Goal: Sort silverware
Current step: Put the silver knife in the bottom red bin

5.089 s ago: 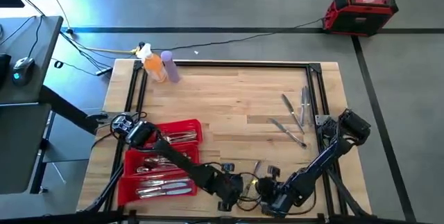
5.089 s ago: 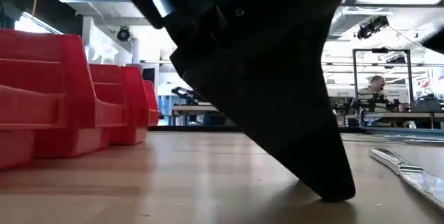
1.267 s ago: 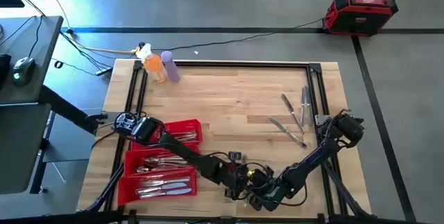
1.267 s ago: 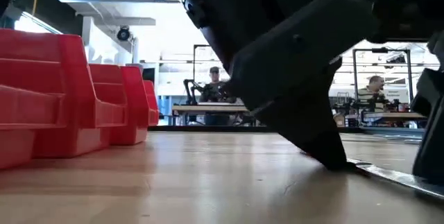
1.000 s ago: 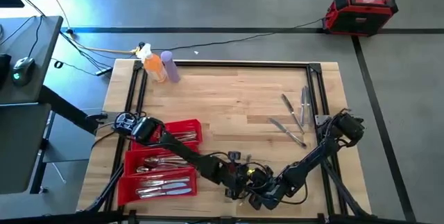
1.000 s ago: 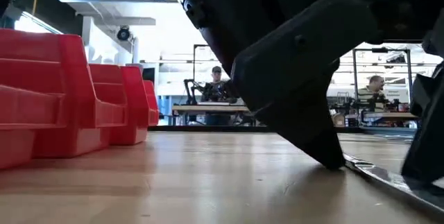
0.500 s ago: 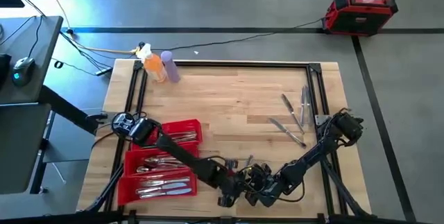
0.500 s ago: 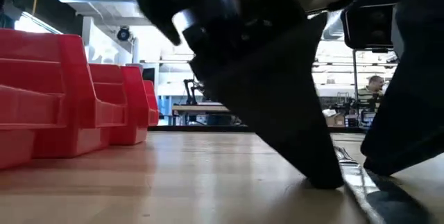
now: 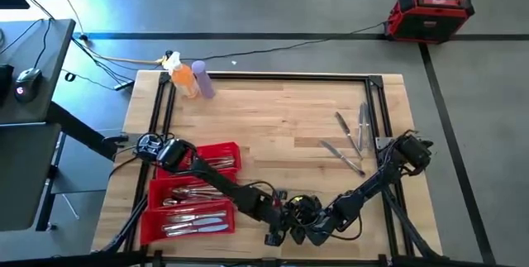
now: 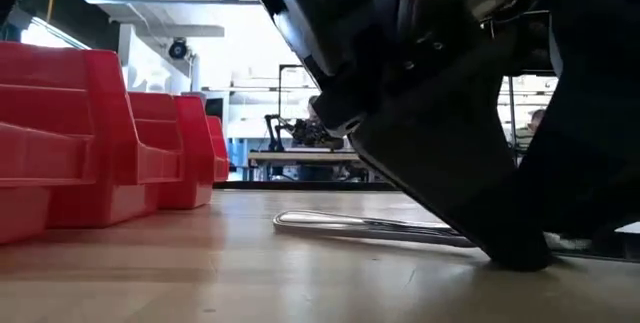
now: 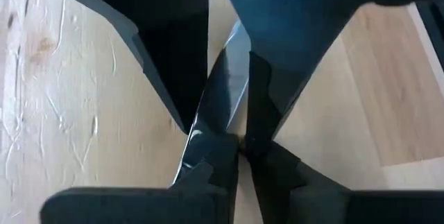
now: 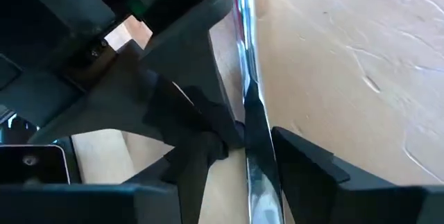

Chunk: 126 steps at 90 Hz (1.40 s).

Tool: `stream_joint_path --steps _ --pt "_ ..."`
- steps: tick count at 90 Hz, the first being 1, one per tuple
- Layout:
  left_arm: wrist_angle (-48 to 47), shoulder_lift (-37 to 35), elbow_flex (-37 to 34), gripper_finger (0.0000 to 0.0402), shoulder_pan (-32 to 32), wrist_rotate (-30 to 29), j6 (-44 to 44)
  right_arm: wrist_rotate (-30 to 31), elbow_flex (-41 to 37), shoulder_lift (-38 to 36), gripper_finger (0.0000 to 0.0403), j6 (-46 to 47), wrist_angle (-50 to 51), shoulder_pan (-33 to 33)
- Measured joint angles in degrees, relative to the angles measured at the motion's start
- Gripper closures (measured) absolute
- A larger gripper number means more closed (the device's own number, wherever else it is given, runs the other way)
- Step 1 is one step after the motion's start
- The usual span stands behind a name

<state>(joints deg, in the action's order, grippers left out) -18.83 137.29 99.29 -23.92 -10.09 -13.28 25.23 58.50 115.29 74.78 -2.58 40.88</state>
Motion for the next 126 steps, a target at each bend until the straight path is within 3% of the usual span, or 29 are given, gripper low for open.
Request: stream_joint_path --steps 22,32,44,62,92,118,126 --pt "0.2 0.1 -0.1 0.0383 0.0 -2.8 0.8 -1.1 0.0 0.0 0.0263 -4.3 -0.2 0.6" --pt "0.2 0.1 -0.1 0.0383 0.0 -3.2 0.1 -2.8 0.4 -0.3 0.0304 -4.2 4.8 0.7" --pt "0.1 0.1 0.0 0.0383 0.0 -5.1 -0.2 -5.3 0.7 -0.5 0.0385 -5.0 9.9 0.7" --pt "-0.2 0.1 0.0 0.0383 0.0 -5.4 0.2 -5.3 0.6 -0.6 0.0399 -4.3 10.7 0.8" --pt "0.8 0.1 -0.2 0.0383 0.0 -4.6 0.4 -2.2 -0.2 -0.3 0.0393 -5.6 2.7 0.3" --pt "2.0 0.8 -0.2 0.0383 0.0 -6.9 -0.1 -1.6 -0.2 0.1 0.0308 -4.0 -0.4 0.3" --pt "2.1 0.8 -0.2 0.0383 -0.1 -7.4 0.1 -1.9 -0.1 0.0 0.0304 -5.2 0.4 0.2"
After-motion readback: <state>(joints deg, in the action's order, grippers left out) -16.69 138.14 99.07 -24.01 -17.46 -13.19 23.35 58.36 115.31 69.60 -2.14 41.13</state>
